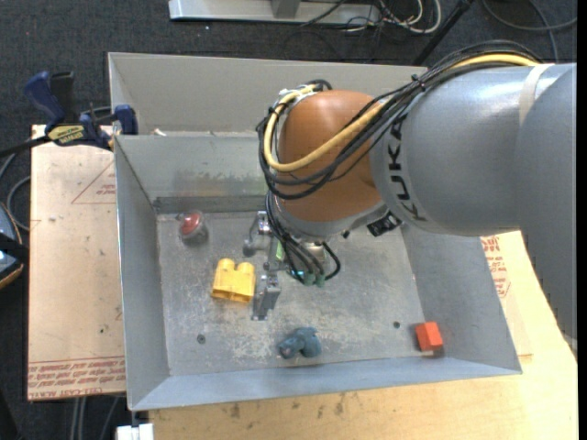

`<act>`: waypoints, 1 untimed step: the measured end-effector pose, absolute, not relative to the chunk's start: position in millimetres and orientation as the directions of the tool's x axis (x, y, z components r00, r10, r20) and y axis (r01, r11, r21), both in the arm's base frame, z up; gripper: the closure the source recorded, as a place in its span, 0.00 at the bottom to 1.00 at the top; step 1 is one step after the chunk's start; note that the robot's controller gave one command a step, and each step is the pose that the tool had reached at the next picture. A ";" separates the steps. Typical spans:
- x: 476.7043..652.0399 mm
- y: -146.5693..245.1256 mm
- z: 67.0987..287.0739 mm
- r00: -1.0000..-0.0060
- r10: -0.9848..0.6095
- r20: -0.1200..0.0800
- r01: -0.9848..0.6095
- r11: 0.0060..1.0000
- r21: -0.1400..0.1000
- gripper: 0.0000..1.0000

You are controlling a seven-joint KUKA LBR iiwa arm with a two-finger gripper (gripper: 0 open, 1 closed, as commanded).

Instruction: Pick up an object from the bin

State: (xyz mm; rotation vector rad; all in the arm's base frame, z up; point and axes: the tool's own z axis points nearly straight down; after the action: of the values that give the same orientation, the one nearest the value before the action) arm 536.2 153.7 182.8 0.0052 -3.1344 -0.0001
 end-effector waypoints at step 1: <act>579.0 170.7 75.4 -0.981 -0.194 -0.021 -0.194 0.981 0.005 0.00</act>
Offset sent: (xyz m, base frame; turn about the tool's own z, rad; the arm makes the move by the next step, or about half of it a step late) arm 0.0368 0.0142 -0.1123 -0.1937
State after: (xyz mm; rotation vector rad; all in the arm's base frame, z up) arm 579.0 170.7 75.4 0.3080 -3.1468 -0.0105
